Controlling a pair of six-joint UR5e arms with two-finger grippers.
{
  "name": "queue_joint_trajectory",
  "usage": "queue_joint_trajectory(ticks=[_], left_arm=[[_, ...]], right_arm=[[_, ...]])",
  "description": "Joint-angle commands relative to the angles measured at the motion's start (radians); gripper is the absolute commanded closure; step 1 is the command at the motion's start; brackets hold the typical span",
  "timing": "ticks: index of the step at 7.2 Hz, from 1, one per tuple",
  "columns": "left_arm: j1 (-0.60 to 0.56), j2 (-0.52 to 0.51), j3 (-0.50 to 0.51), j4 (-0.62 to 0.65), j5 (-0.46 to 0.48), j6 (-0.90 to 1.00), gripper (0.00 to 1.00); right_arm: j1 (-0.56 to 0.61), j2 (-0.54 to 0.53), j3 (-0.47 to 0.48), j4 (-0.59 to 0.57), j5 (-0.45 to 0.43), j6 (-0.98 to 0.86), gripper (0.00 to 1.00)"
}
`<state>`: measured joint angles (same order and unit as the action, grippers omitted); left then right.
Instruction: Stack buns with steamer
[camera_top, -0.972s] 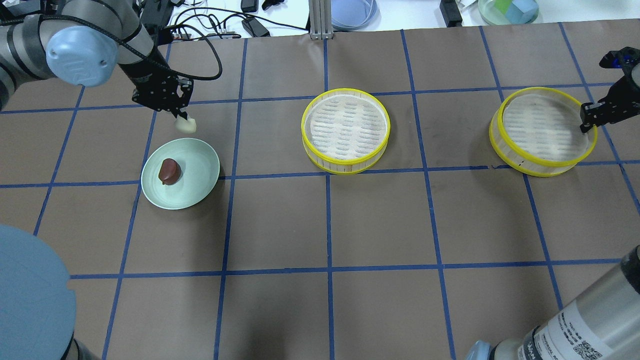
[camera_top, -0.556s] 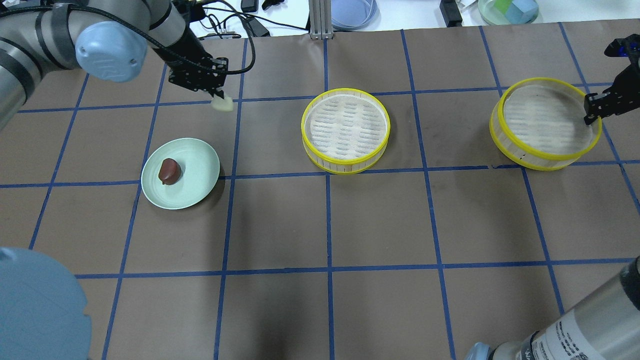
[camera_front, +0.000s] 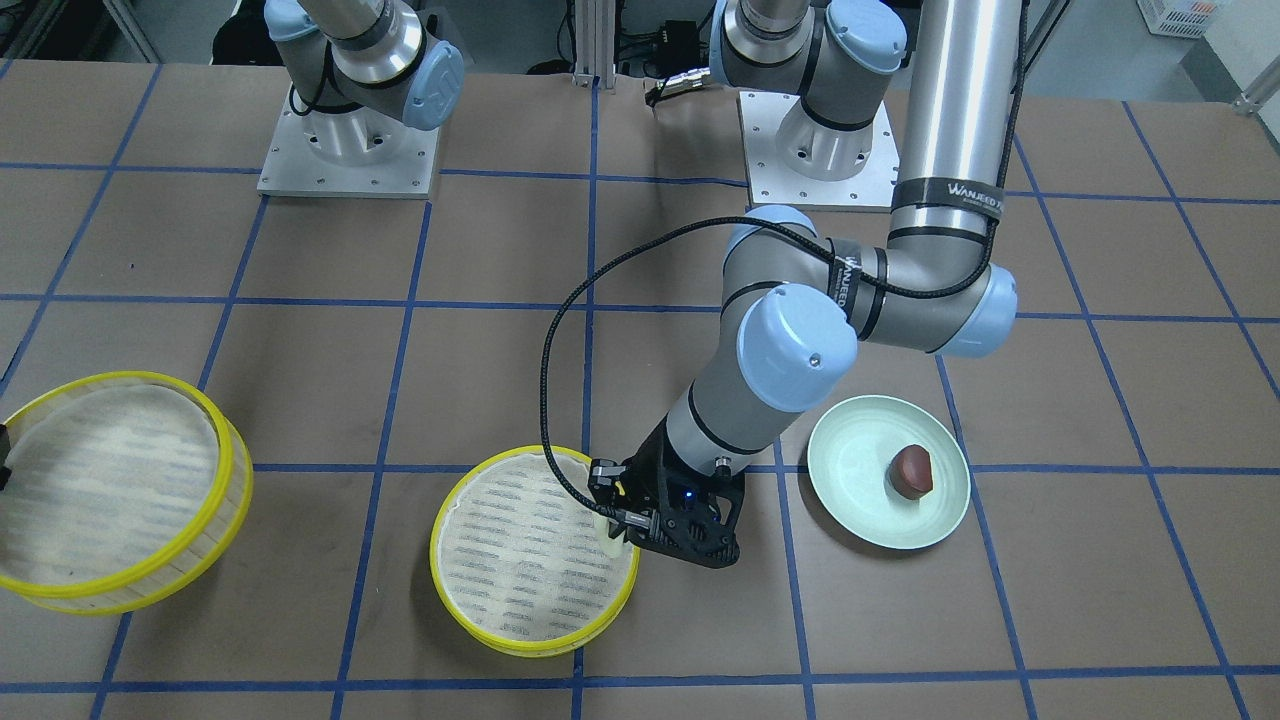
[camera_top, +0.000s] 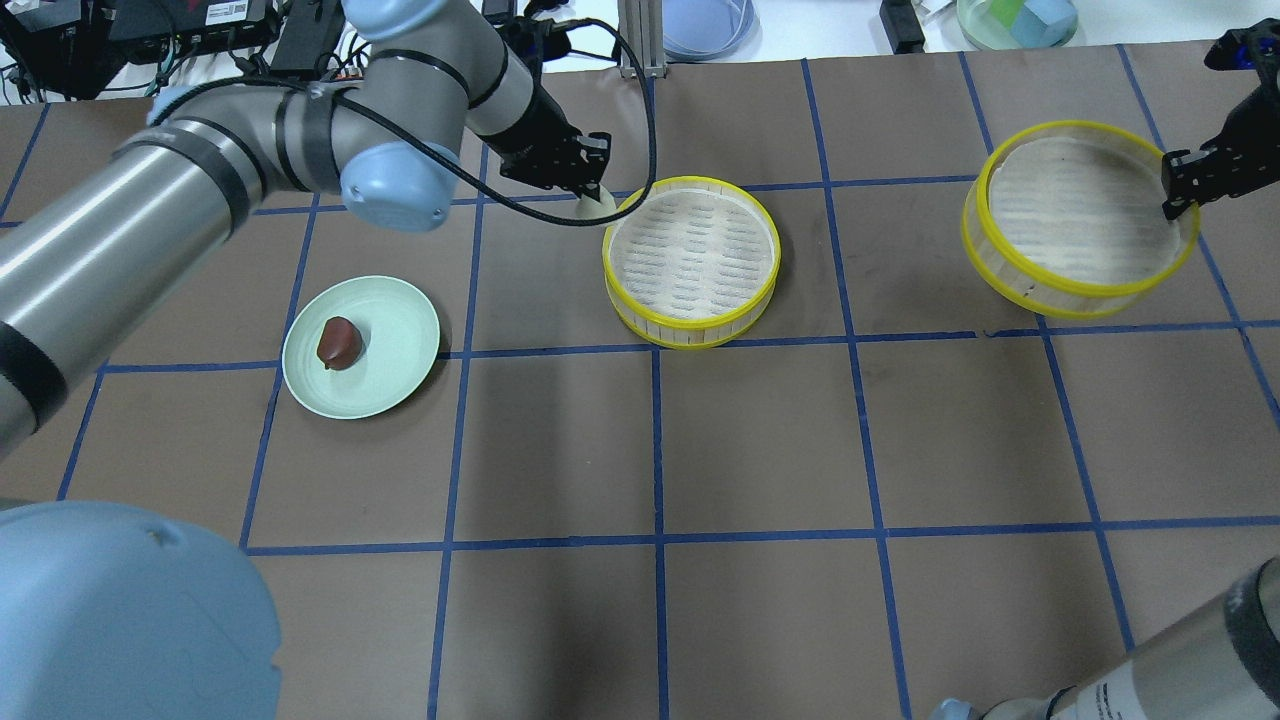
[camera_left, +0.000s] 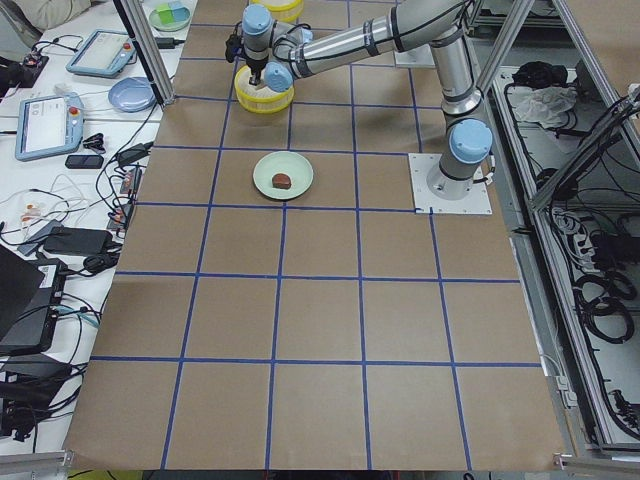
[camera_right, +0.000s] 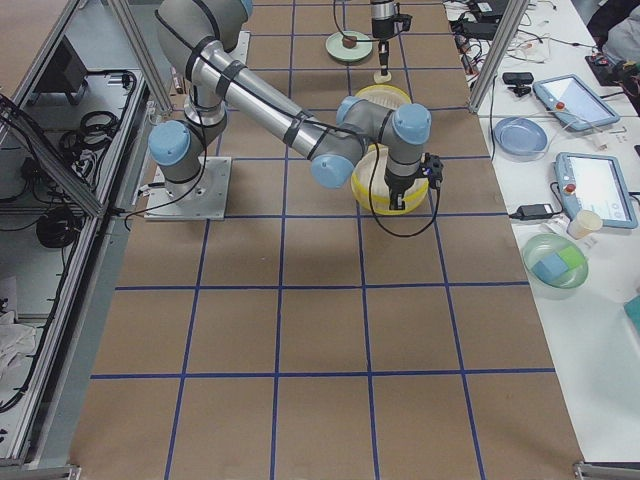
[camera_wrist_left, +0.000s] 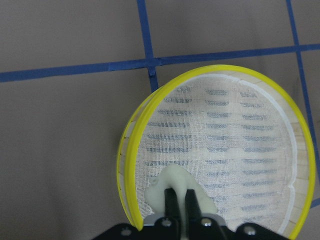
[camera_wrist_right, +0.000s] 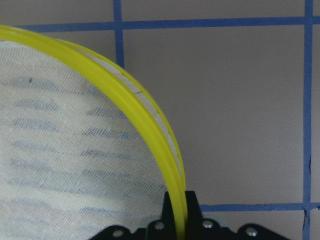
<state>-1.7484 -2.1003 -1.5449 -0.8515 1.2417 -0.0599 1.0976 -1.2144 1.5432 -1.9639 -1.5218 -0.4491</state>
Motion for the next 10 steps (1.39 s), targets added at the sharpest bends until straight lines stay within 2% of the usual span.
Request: queue_joint_trajectory(ticks=[1,2,3,4,6,7,8,10], left_arm=[[-0.019,-0.035,-0.009,0.038,-0.001,-0.009,0.77],[-0.019,-0.035,-0.008,0.039,0.005,-0.029,0.31],[-0.019,-0.034,-0.003,0.039,0.008,-0.052,0.09],[-0.019,-0.032,0.003,0.039,0.009,-0.069,0.0],[0.002,0.029,0.028,0.004,0.016,-0.066,0.0],[0.076,0.067,0.063,-0.089,0.036,-0.04,0.0],[0.151,0.115,0.08,-0.225,0.044,0.139,0.0],[0.286,0.19,0.08,-0.407,0.197,0.297,0.0]], right_arm=[[0.092,-0.017,0.002,0.007,-0.047,0.126,1.0],[0.116,-0.02,0.003,0.008,-0.052,0.156,1.0],[0.143,-0.027,0.002,0.04,-0.095,0.177,1.0],[0.181,-0.042,0.002,0.051,-0.104,0.208,1.0],[0.232,-0.065,0.002,0.1,-0.1,0.315,1.0],[0.279,-0.063,0.003,0.114,-0.112,0.349,1.0],[0.312,-0.06,0.005,0.117,-0.097,0.363,1.0],[0.393,-0.048,0.014,0.099,-0.09,0.494,1.0]])
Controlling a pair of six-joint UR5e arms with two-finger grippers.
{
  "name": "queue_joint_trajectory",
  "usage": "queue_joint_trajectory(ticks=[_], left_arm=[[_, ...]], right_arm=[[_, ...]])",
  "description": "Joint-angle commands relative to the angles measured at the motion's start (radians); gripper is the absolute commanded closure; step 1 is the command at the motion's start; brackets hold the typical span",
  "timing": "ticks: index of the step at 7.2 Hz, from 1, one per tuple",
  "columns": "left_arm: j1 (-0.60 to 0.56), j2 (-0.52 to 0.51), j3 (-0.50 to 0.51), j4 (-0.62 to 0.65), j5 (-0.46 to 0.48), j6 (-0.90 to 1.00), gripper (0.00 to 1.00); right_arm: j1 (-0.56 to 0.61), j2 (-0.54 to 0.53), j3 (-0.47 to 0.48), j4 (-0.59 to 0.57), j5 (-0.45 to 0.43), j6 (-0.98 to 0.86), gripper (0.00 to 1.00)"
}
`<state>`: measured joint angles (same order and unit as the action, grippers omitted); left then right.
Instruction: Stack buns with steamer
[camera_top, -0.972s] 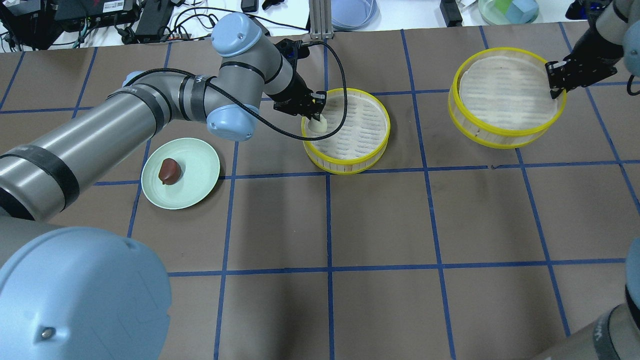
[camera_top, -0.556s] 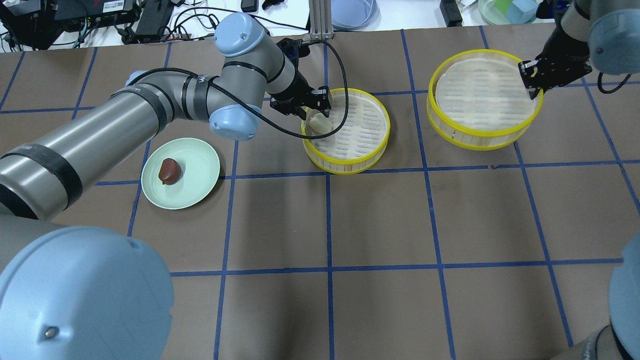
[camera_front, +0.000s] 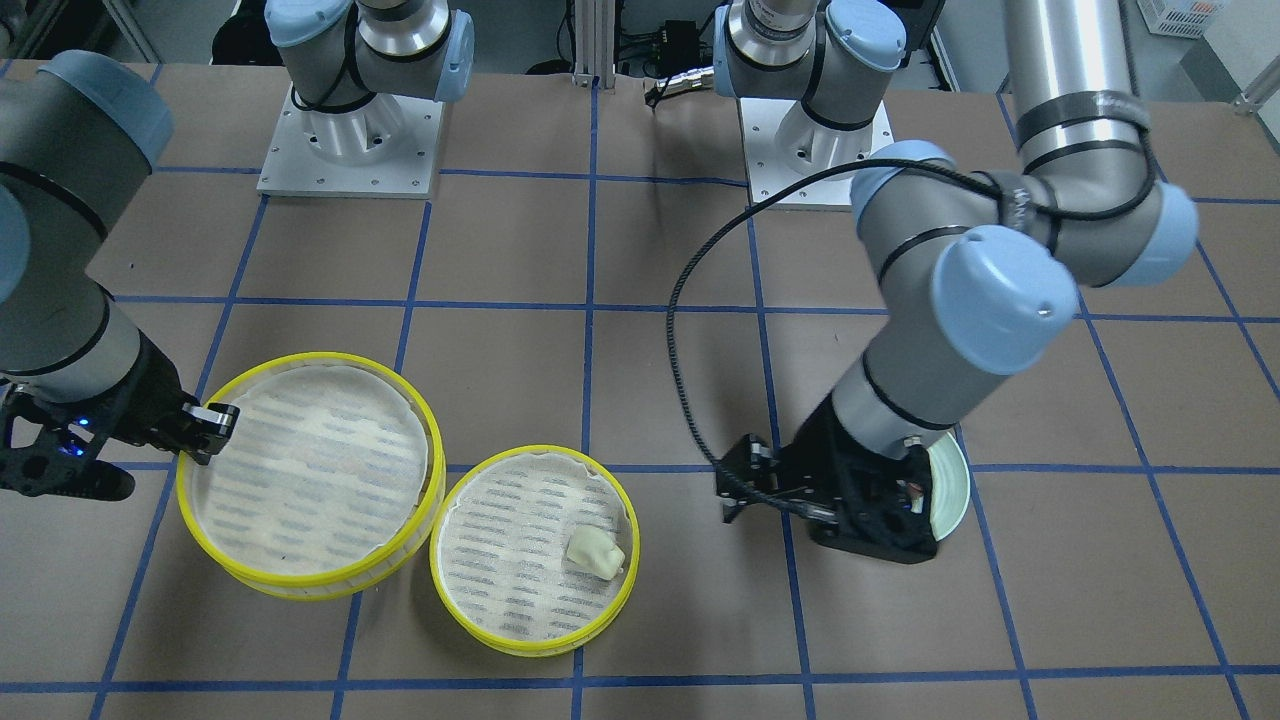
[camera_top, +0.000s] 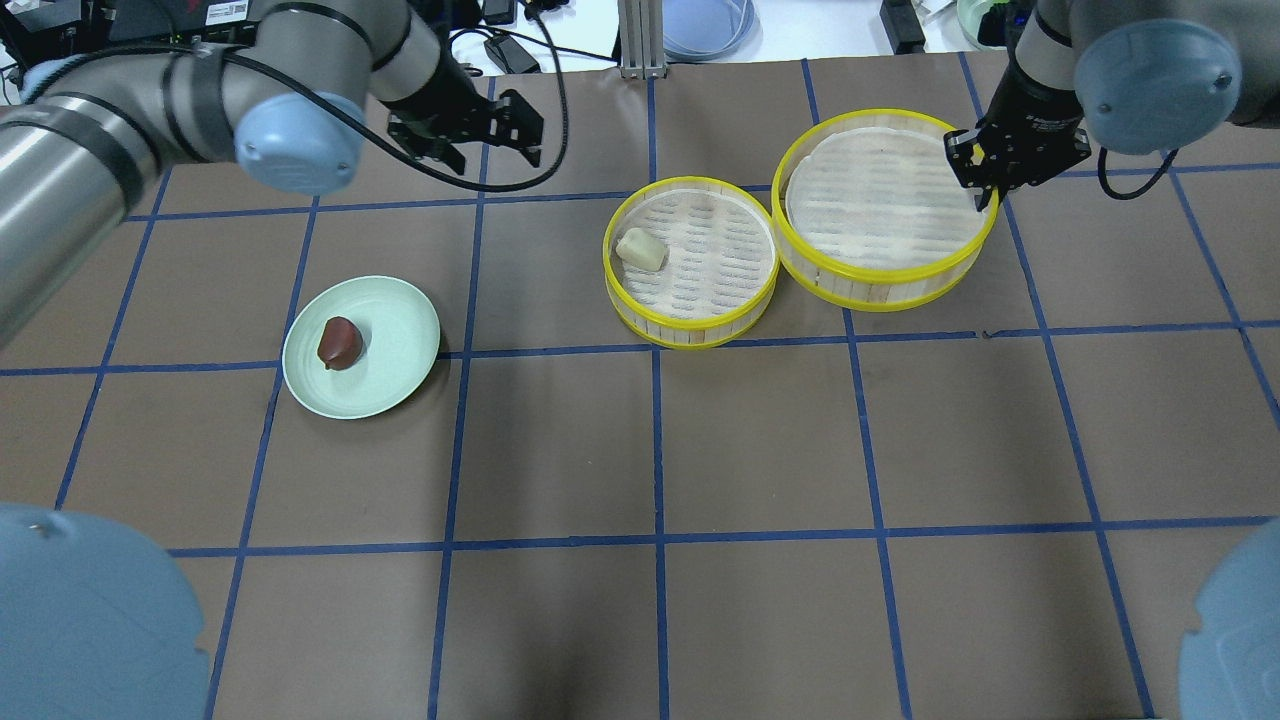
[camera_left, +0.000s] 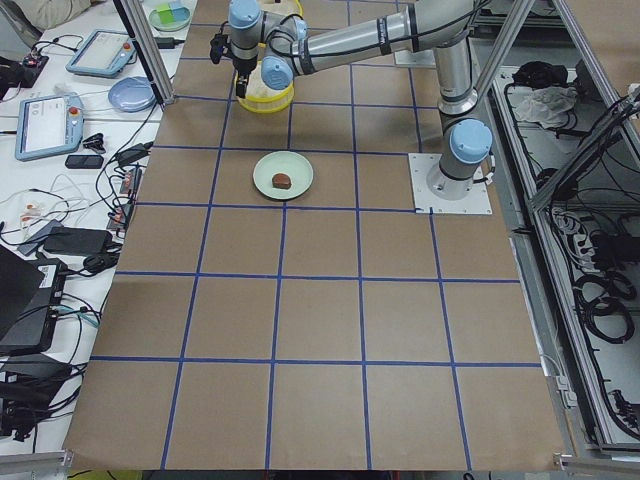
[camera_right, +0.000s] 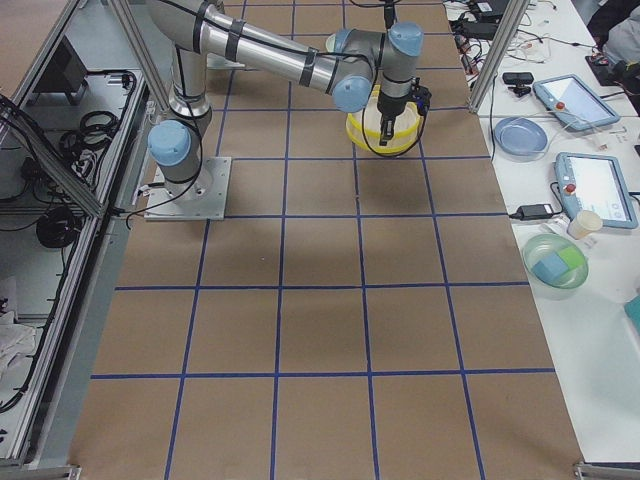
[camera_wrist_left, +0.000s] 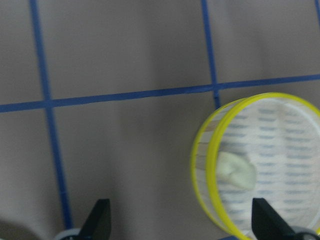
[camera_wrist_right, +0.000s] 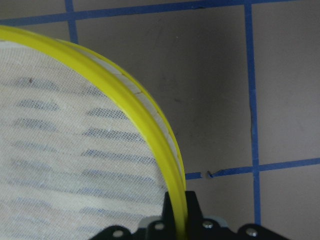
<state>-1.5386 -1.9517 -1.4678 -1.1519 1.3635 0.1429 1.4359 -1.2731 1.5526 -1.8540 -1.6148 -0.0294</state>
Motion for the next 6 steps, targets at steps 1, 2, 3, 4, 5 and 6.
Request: queue_joint_trajectory(ticks=[1,2,3,4,5,6], left_arm=[[0.134,0.053,-0.011,-0.145,0.153,0.16,0.0],[0.208,0.044,-0.028,-0.175,0.164,0.208,0.0],[0.244,0.034,-0.061,-0.19,0.166,0.208,0.0],[0.245,0.028,-0.109,-0.181,0.164,0.204,0.0],[0.245,0.007,-0.147,-0.174,0.161,0.186,0.0],[0.245,-0.016,-0.169,-0.164,0.157,0.181,0.0]], right_arm=[[0.089,0.008,0.009,-0.008,0.006,0.156,1.0],[0.136,0.009,0.009,-0.016,0.057,0.258,1.0],[0.171,0.036,0.012,-0.084,0.14,0.285,1.0],[0.181,0.07,0.012,-0.132,0.145,0.287,1.0],[0.198,0.098,0.017,-0.169,0.144,0.305,1.0],[0.202,0.118,0.021,-0.188,0.145,0.312,1.0]])
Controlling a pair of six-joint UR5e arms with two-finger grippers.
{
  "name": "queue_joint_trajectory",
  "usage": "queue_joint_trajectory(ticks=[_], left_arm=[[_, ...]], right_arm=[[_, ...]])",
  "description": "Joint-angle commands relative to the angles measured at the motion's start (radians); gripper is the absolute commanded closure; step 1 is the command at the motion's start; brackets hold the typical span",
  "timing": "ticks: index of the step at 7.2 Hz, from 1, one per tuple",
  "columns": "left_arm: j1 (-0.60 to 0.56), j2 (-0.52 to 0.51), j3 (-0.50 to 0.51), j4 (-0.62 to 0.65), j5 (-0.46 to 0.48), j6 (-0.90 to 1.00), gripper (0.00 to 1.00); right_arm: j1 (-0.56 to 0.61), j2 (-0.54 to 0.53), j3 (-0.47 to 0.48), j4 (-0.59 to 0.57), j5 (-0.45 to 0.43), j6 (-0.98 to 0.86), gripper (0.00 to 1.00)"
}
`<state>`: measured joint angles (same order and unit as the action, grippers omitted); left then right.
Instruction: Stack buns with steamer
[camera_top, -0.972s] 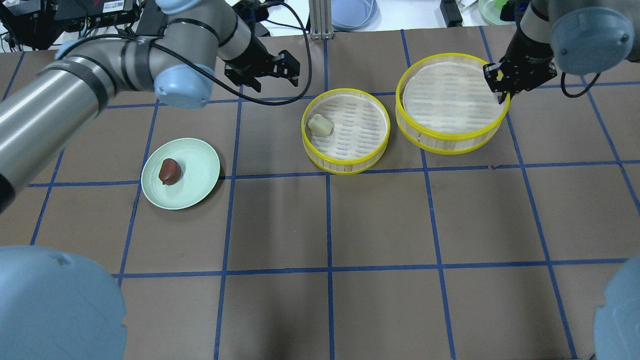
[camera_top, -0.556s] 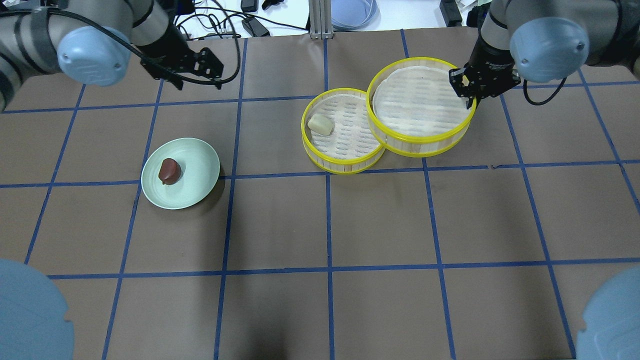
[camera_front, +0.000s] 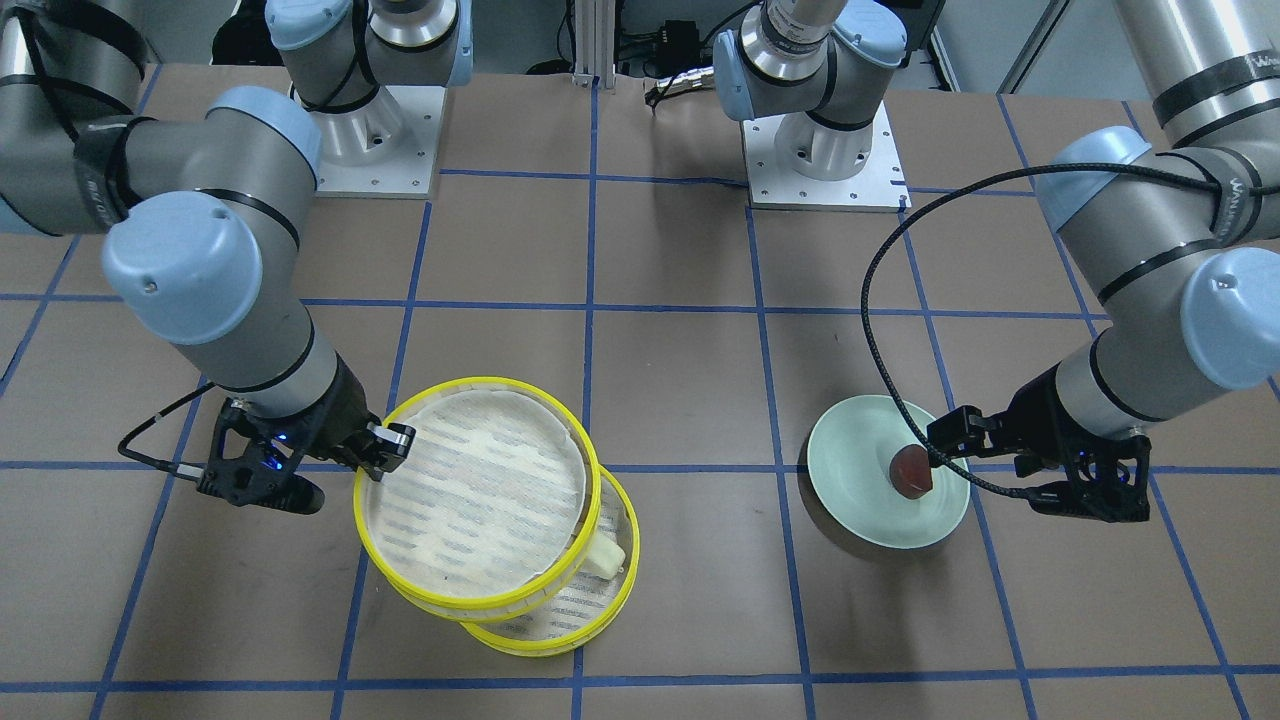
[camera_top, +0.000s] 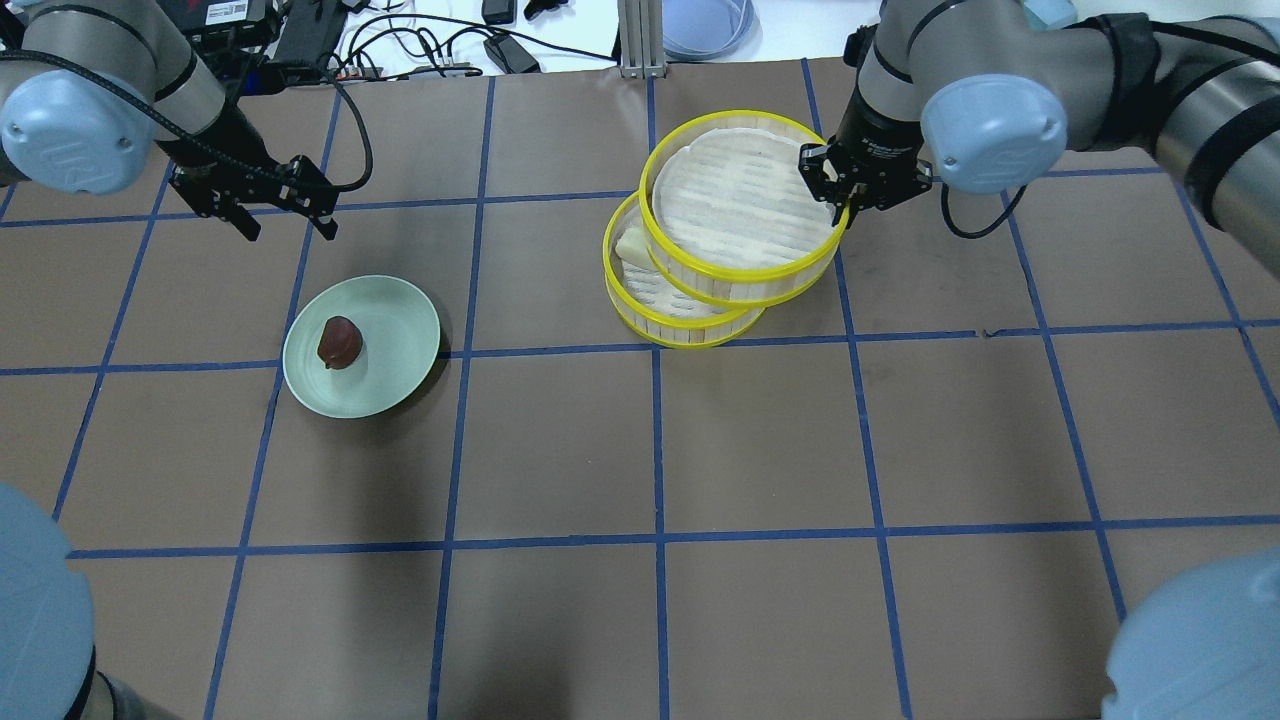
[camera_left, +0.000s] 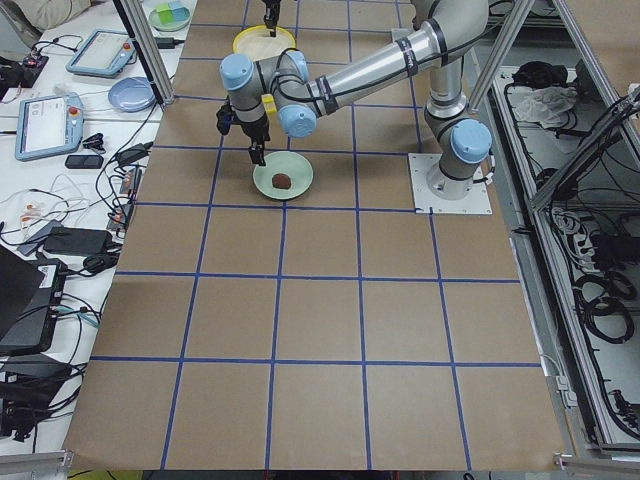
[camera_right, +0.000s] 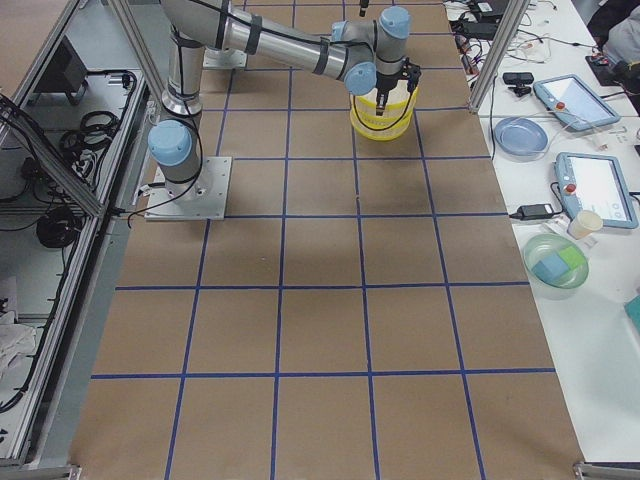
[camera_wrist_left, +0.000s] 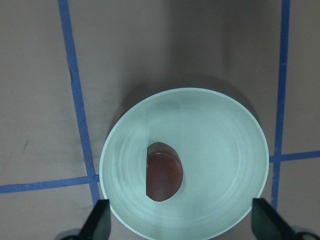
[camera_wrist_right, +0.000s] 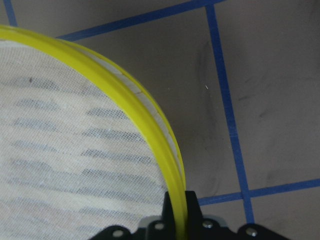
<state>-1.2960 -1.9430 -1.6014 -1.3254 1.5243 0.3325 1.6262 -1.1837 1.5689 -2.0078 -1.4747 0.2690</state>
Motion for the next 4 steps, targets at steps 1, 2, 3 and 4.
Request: queue_joint_trajectory(ticks=[1,2,3,4], left_arm=[[0.004,-0.062,-0.04,0.035,0.003,-0.009,0.0],[0.003,-0.08,-0.048,0.034,-0.016,-0.016,0.0],[0.003,-0.094,-0.08,0.047,-0.018,-0.035,0.0],[0.003,-0.117,-0.09,0.086,-0.018,-0.038,0.0]], right_arm=[[0.014,0.047,0.01,-0.042,0.005,0.027,1.0],[0.017,0.047,0.01,-0.042,0.005,0.03,1.0],[0.027,0.049,0.013,-0.069,0.005,0.039,1.0],[0.04,0.05,0.013,-0.075,0.005,0.07,1.0]])
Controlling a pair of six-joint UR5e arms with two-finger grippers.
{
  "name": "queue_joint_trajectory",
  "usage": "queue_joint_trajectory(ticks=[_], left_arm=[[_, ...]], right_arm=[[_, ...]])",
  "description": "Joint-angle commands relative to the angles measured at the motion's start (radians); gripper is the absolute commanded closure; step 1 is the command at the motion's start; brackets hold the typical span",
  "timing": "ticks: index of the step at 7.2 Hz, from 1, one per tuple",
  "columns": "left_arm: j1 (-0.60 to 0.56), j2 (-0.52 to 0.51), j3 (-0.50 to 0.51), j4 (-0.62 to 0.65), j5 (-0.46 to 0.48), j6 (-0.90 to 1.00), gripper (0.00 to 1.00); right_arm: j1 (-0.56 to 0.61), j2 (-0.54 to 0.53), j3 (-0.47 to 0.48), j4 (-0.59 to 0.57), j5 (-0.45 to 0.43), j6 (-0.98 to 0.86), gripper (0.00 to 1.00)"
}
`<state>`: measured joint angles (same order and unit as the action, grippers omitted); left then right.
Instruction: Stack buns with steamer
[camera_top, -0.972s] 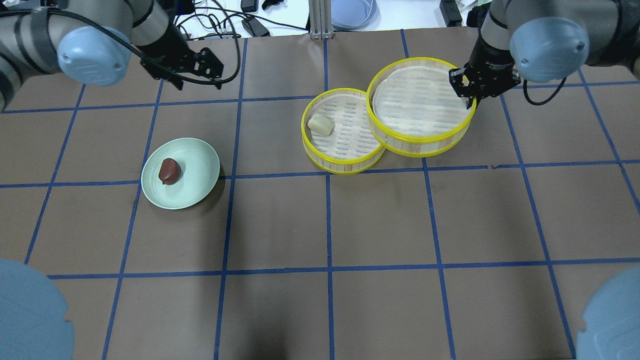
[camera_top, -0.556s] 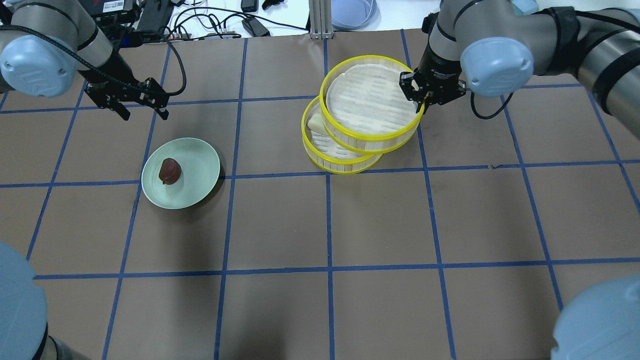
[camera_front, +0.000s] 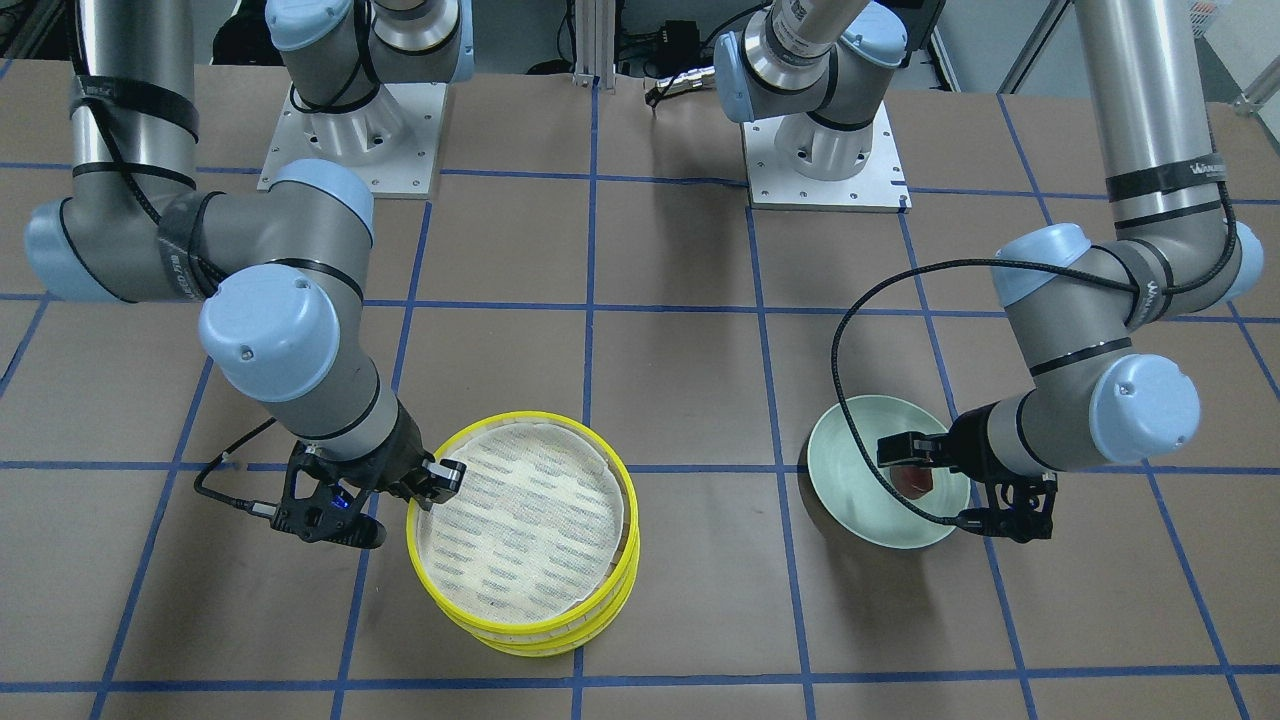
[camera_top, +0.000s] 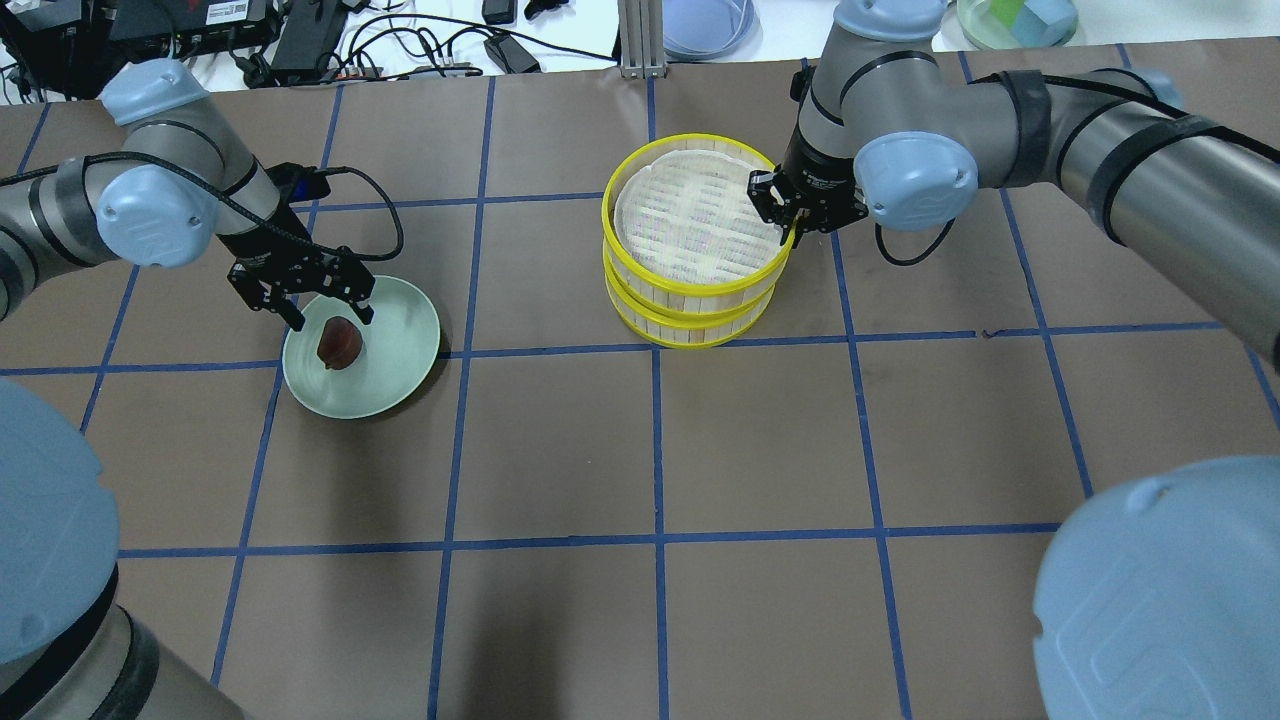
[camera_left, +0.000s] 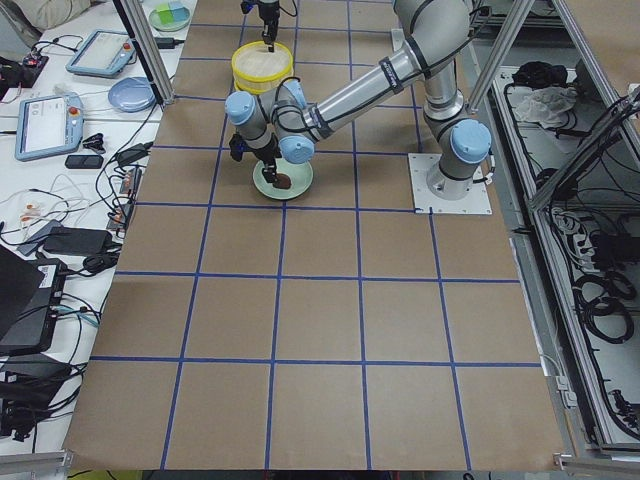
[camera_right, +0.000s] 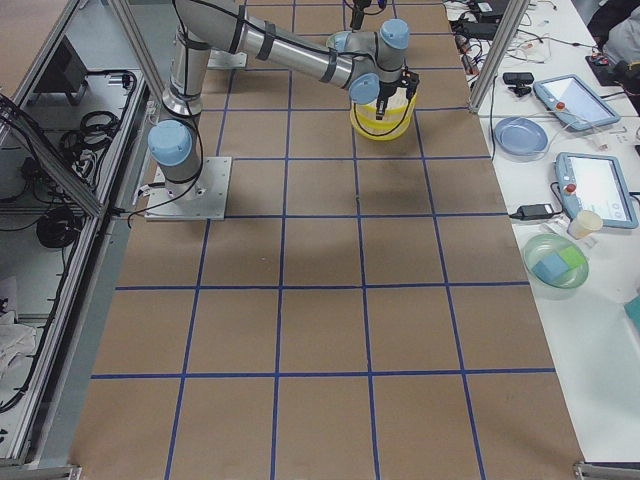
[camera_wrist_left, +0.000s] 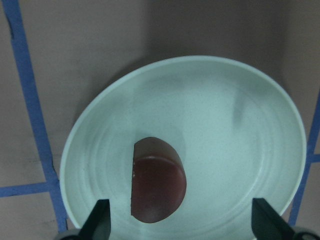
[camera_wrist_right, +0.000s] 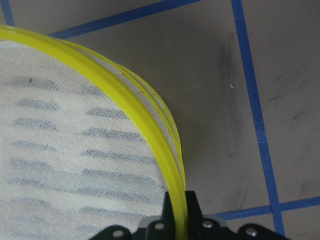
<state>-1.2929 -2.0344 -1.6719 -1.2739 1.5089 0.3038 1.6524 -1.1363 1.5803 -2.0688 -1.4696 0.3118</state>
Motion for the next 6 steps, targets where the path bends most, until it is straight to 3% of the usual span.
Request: queue_joint_trajectory(ticks=[1,3,4,6], left_arm=[[0.0,-0.035,-0.02,0.04,-0.003,-0.006,0.08],[0.001,-0.052,-0.014,0.041,0.001,0.0,0.48],[0.001,-0.055,-0.011,0.041,0.0,-0.005,0.99],[0.001,-0.055,-0.008,0.044,0.005,-0.017,1.0]], right_arm=[[0.013,0.007,0.003,-0.027,-0.001,0.021,1.0],[0.012,0.015,0.003,-0.028,-0.011,0.021,1.0],[0.013,0.021,0.003,-0.031,-0.011,0.023,1.0],[0.012,0.027,0.004,-0.044,-0.017,0.021,1.0]])
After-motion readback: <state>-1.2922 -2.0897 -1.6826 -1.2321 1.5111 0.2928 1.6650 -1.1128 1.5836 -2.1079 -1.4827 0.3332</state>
